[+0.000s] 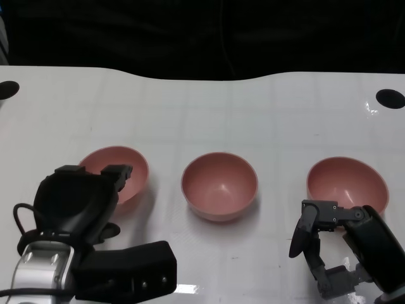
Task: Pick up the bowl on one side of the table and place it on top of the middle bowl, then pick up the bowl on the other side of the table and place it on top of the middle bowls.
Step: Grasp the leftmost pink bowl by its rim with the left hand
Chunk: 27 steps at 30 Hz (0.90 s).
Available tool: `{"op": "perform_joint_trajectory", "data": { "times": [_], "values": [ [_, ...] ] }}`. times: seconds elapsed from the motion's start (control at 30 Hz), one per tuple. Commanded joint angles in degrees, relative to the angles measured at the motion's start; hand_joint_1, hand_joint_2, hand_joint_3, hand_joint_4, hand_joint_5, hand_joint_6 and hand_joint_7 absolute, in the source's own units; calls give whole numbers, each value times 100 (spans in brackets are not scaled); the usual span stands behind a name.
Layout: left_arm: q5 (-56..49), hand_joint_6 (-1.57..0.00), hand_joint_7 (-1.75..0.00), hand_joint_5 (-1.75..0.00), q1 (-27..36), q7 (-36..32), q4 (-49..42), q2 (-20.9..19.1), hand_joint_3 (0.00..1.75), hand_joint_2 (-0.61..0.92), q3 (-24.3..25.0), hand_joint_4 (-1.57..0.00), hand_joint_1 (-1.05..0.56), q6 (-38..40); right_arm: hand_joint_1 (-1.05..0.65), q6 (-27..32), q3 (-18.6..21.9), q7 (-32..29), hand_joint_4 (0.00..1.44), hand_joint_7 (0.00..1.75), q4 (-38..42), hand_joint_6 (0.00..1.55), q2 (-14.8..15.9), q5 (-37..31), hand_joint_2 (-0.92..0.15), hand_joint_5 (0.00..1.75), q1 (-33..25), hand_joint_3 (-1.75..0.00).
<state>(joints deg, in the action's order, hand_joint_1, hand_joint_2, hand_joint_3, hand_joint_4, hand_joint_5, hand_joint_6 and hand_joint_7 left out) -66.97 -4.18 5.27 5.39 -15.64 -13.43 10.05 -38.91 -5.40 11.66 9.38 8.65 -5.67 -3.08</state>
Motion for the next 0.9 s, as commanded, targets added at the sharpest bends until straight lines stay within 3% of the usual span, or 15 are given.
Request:
{"op": "perform_joint_trajectory", "data": {
  "times": [0.03, 0.13, 0.23, 0.27, 0.3, 0.37, 0.4, 0.43, 0.5, 0.6, 0.9],
  "values": [
    [30, -59, -2, -18, -394, -100, -634, -125, 0, 91, -162, -66, -46, 75, 17, 27, 32, -23, 92, 136, -98, 87, 56, 48, -19, 175, -39, -163],
    [80, -64, -2, -13, -714, -214, -1176, -119, 0, 92, -309, -74, -44, 113, 18, 24, 30, -16, 92, 136, -107, 87, 62, 60, -19, 175, -49, -163],
    [235, -74, -3, -28, -1046, -445, -1830, -83, 0, 91, -447, -94, -38, 48, 17, 61, 22, 16, 91, 135, -132, 87, 66, 107, -19, 175, -68, -162],
    [320, -77, -2, -45, -1165, -578, -2086, -76, 0, 91, -497, -91, -36, -20, 17, 55, 24, 8, 91, 135, -131, 87, 66, 94, -19, 175, -70, -162],
    [399, -91, -4, -82, -1262, -684, -2287, -72, 0, 88, -540, -91, -31, -70, 17, 44, 25, 1, 91, 135, -125, 87, 64, 85, -19, 175, -68, -162],
    [607, -113, -7, -137, -1413, -955, -2607, -90, 0, 84, -597, -86, -27, -275, 17, -6, 22, 10, 91, 135, -85, 87, 58, 109, -19, 174, -51, -162],
    [691, -120, -7, -154, -1460, -1070, -2714, -100, 0, 83, -620, -85, -25, -348, 17, 4, 21, 15, 91, 135, -88, 87, 58, 115, -19, 174, -51, -161],
    [757, -120, -28, -166, -1495, -1156, -2792, -115, 0, 84, -649, -85, -23, -392, 16, 15, 20, 17, 91, 135, -94, 87, 59, 117, -20, 174, -52, -161],
    [844, -96, -87, -173, -1541, -1255, -2882, -144, 0, 85, -706, -85, -21, -417, 16, 31, 20, 16, 91, 135, -104, 87, 61, 114, -20, 174, -56, -161],
    [1005, -73, -152, -174, -1556, -1639, -2930, -198, 6, 89, -738, -89, -18, -637, 15, -4, 27, 2, 91, 134, -58, 87, 58, 103, -20, 174, -36, -161],
    [1178, -72, -155, -175, -1605, -1930, -3000, -305, 9, 91, -863, -93, -16, -763, 16, -26, 28, 3, 91, 134, -32, 88, 57, 107, -18, 175, -25, -163]
  ]
}}
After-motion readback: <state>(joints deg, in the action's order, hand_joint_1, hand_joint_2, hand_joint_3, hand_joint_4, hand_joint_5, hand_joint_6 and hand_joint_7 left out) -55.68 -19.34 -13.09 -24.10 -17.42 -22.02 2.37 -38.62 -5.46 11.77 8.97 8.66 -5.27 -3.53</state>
